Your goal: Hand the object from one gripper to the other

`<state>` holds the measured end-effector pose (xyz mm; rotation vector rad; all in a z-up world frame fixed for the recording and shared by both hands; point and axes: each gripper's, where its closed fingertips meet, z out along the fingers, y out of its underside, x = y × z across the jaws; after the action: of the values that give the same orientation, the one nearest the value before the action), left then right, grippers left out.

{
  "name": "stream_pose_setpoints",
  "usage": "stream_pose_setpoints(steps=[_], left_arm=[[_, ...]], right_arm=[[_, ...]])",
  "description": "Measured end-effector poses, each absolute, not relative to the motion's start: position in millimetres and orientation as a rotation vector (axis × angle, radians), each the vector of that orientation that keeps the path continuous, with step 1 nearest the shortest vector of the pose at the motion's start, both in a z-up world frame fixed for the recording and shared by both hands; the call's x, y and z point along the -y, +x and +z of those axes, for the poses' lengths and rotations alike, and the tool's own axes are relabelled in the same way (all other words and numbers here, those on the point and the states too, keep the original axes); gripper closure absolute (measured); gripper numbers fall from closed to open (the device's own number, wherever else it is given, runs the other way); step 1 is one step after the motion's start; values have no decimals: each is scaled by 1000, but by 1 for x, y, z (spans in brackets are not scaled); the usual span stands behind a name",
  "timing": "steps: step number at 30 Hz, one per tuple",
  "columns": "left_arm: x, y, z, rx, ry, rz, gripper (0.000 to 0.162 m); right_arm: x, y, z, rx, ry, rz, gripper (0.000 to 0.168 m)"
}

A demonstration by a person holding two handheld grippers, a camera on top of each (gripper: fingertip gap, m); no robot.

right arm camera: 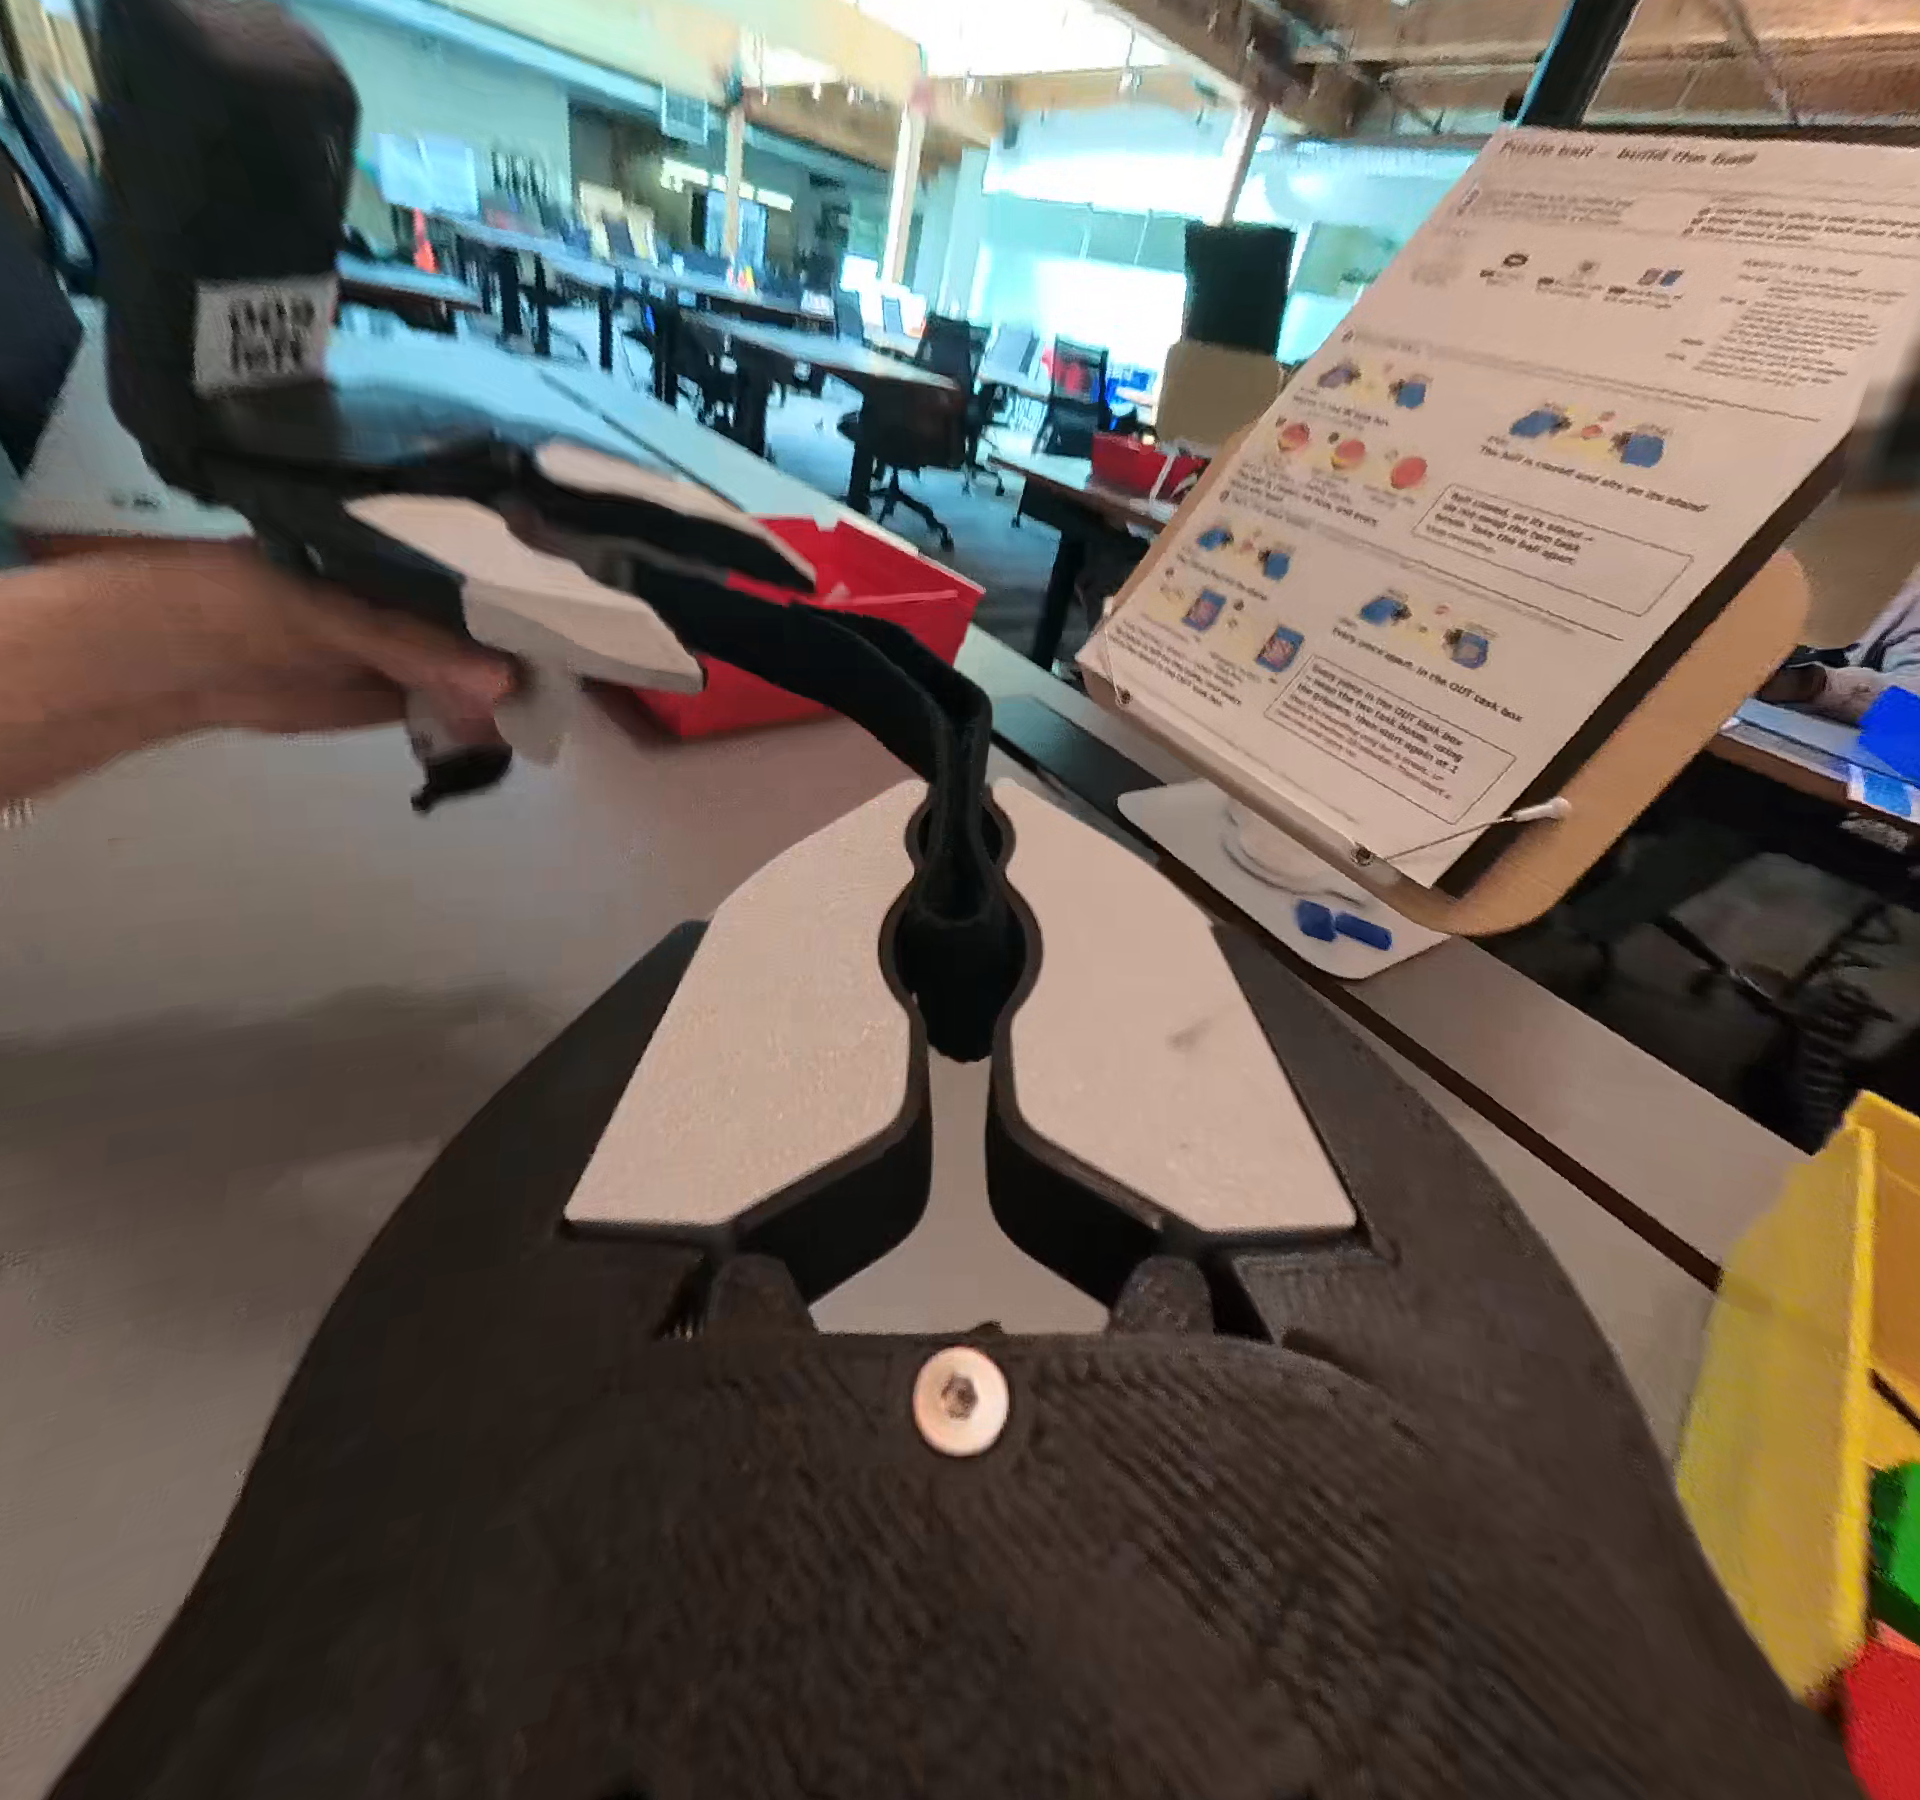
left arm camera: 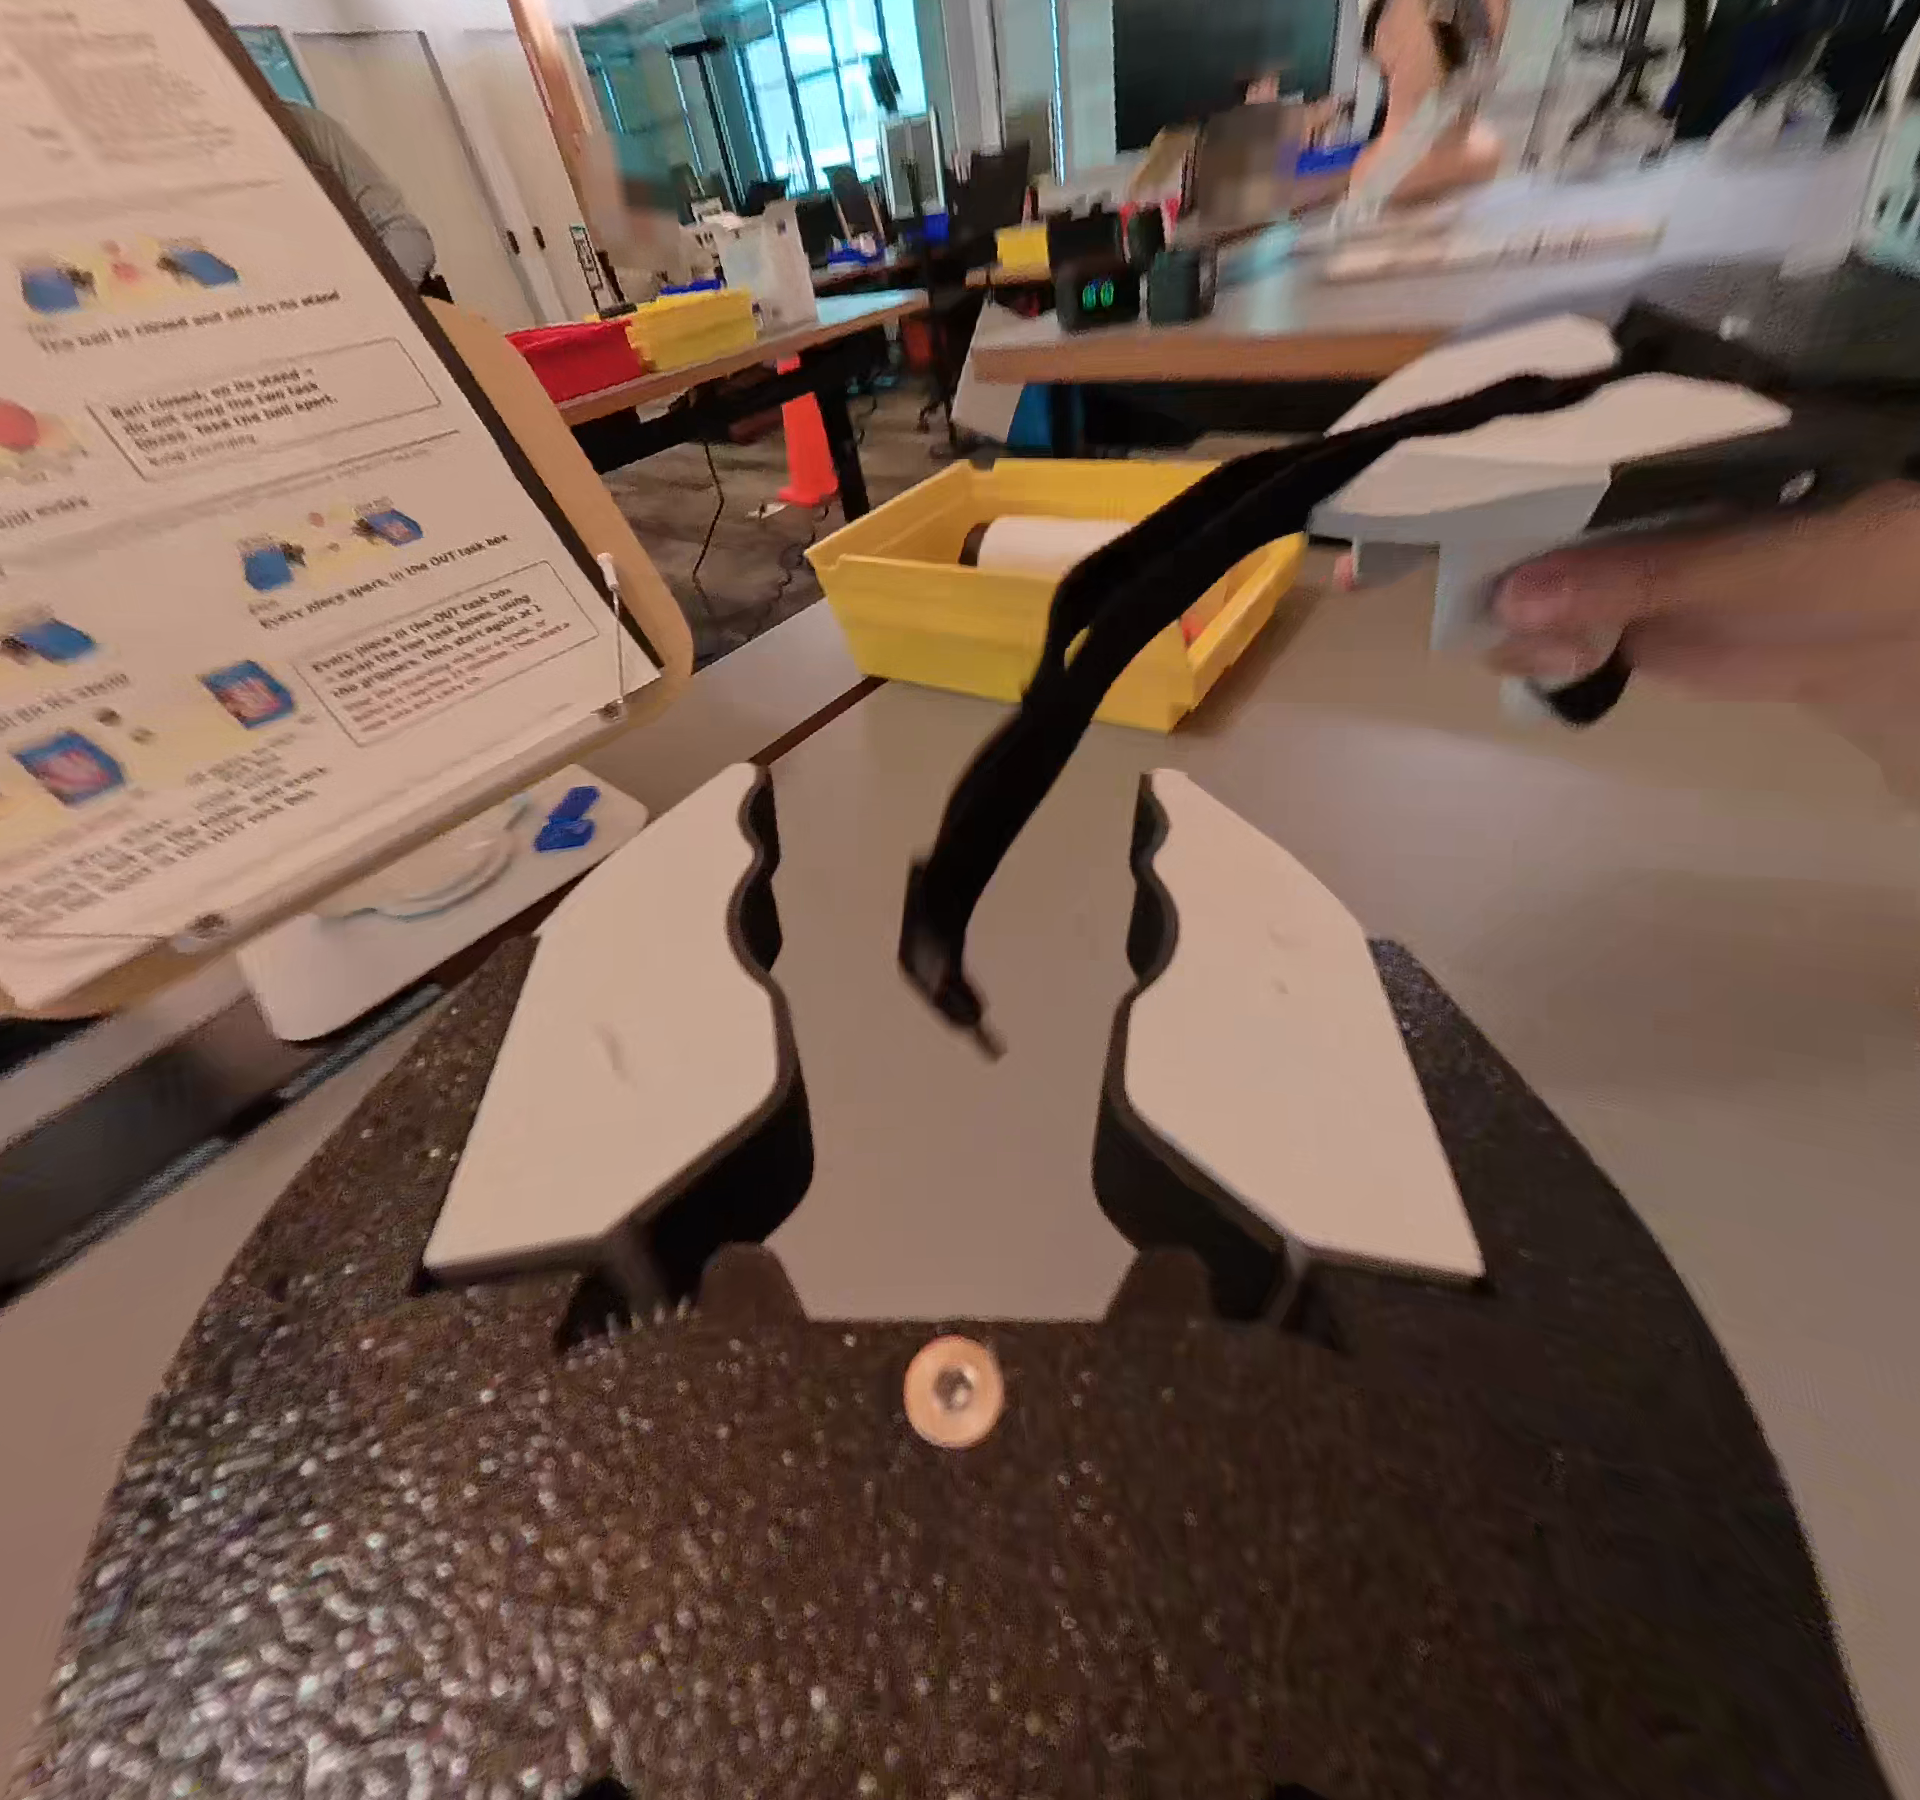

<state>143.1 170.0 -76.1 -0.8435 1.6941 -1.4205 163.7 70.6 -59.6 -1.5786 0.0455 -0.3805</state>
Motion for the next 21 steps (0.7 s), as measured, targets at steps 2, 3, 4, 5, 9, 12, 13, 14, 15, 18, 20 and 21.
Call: stream_pose_setpoints(steps=[2,3,4,5,9,12,13,14,15,18,20,21], left_arm=[[-166,137,-76,-1794,-766,-1327,91],[-162,133,-76,-1849,-722,-1300,92],[-156,129,-76,-1901,-678,-1283,96],[-149,126,-78,-1954,-640,-1268,98],[-136,126,-104,-2153,-593,-1091,112],[-130,126,-123,-2250,-612,-1006,121],[-130,128,-126,-2252,-630,-995,135],[-130,130,-128,-2243,-655,-978,155],[-132,133,-129,-2229,-682,-965,157],[-128,134,-129,-2220,-759,-1064,158],[-125,137,-126,-2174,-819,-1199,159],[-126,139,-123,-2134,-857,-1280,159]], right_arm=[[-69,167,-65,-44,-1639,-428,163],[-67,171,-67,-50,-1657,-471,163],[-67,170,-68,-32,-1674,-488,163],[-68,165,-70,5,-1694,-469,163],[-74,154,-76,58,-1750,-444,163],[-76,152,-80,67,-1796,-486,163],[-76,152,-82,71,-1811,-494,163],[-77,150,-83,78,-1819,-491,163],[-77,150,-82,72,-1814,-490,163],[-77,150,-76,35,-1774,-457,162],[-76,149,-66,15,-1705,-434,151],[-76,148,-61,-1,-1666,-409,138]])
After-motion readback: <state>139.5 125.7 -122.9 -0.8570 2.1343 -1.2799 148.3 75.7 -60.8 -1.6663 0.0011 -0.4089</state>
